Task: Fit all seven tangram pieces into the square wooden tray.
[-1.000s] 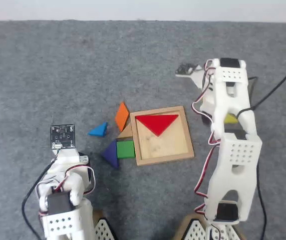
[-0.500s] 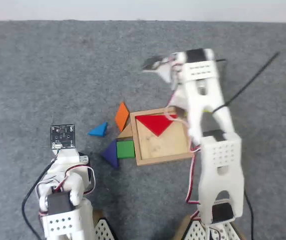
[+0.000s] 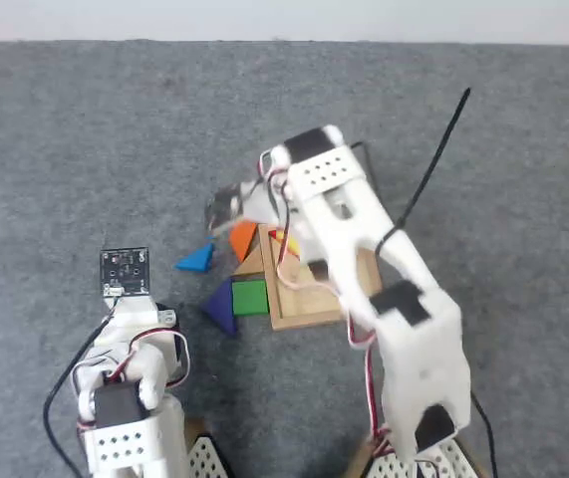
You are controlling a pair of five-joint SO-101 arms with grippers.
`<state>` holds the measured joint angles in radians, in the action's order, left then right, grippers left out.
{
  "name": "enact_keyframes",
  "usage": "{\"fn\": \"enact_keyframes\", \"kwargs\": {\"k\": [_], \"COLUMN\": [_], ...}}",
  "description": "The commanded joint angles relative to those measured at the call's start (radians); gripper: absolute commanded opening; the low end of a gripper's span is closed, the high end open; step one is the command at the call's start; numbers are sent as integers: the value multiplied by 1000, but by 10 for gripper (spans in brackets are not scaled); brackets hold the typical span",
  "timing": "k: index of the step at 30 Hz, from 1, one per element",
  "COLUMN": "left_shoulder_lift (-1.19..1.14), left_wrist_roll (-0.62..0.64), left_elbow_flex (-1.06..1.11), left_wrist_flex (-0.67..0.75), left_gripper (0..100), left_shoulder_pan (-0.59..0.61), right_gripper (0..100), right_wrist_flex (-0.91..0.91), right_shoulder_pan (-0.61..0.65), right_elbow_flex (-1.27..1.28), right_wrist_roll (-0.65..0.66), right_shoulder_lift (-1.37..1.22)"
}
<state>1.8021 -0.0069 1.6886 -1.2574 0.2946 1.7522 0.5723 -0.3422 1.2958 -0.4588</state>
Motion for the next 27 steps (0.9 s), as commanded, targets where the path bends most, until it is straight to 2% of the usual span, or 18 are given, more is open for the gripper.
{"fn": "enact_keyframes", "kwargs": {"k": [1, 5, 11, 16, 21, 27], "left_shoulder_lift": [17, 17, 17, 17, 17, 17], "left_wrist_roll": [-5, -5, -5, -5, -5, -5], "left_elbow_flex": [-5, -5, -5, -5, -5, -5], "left_wrist_flex": [-3, -3, -3, -3, -3, -3], "left_gripper": [36, 36, 36, 36, 36, 36], "left_shoulder_pan": [-6, -6, -6, -6, -6, -6], "right_gripper": [125, 125, 125, 125, 149, 295], "right_wrist_flex": [7, -73, -87, -107, -157, -216], "right_shoulder_pan": [58, 67, 61, 61, 61, 45], "right_elbow_flex": [152, 278, 390, 368, 368, 370], "right_wrist_roll": [160, 377, 779, 980, 1003, 902], "right_shoulder_lift": [216, 286, 288, 286, 286, 285]}}
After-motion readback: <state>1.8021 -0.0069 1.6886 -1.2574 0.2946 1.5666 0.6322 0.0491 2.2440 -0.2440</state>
